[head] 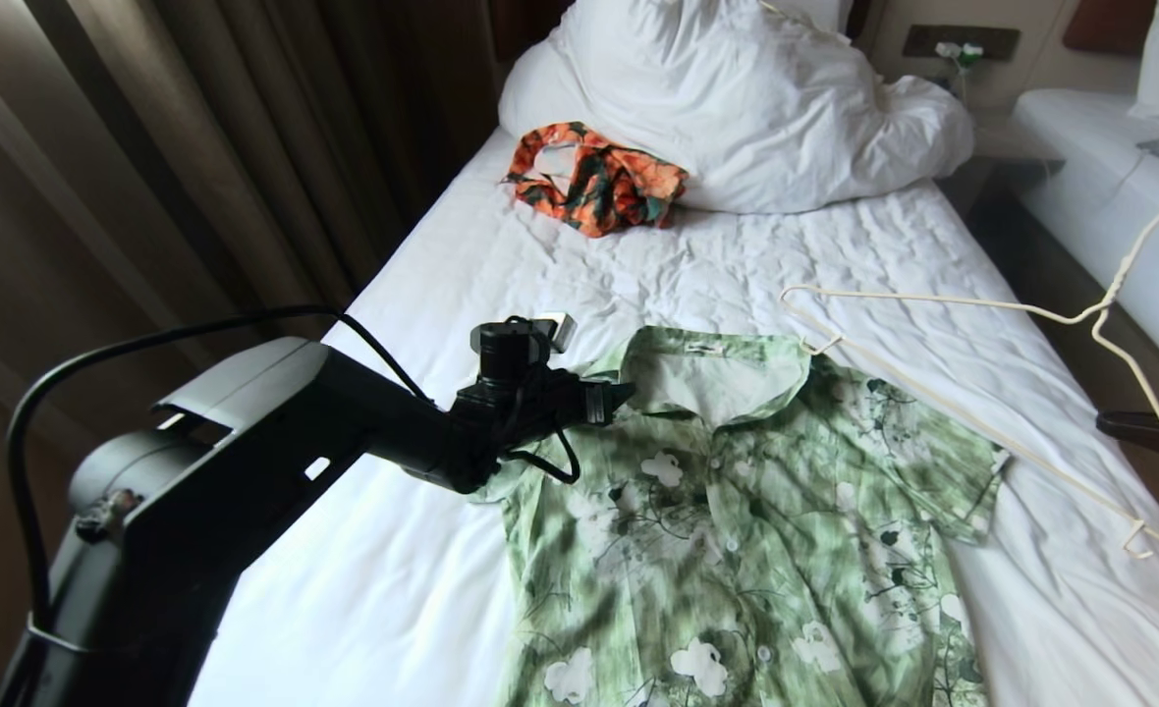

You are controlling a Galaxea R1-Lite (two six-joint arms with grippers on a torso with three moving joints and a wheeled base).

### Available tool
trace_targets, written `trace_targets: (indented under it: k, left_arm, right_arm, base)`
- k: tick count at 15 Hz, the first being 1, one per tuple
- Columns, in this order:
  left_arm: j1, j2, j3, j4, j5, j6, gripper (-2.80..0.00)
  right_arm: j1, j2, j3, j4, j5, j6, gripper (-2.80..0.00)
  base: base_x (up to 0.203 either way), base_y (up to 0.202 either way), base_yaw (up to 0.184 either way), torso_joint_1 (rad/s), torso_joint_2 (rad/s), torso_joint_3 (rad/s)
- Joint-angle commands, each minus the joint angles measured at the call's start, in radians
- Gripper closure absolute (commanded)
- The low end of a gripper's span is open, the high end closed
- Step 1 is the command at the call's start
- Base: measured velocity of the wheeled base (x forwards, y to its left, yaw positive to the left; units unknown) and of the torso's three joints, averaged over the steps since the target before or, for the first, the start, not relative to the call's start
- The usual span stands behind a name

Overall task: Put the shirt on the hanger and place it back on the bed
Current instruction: Lift the shirt and hanger

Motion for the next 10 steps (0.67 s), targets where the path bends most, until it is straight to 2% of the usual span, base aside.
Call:
trace_targets:
  k: [1,5,10]
  left_arm:
    - [-0.017,0.027,-0.032,-0.004,0.019,-0.001,-2.80]
    - [-0.032,0.095,-0.154,0.001,0.056,0.002,-2.80]
    - [-0.031,0.133,-0.186,-0.003,0.064,0.034,-2.80]
  right_arm:
    - [-0.008,0.018,-0.001,-0.001,0.008,-0.004,0.00]
    - [-0.007,0.027,-0.004,-0.001,0.007,-0.004,0.00]
    - [-0.007,0.035,-0.011,-0.001,0.007,-0.004,0.00]
  base:
    - [0.000,0.000,0.000,0.000,0.00,0.000]
    - [0.000,0.000,0.000,0.000,0.00,0.000]
    - [0.000,0.000,0.000,0.000,0.00,0.000]
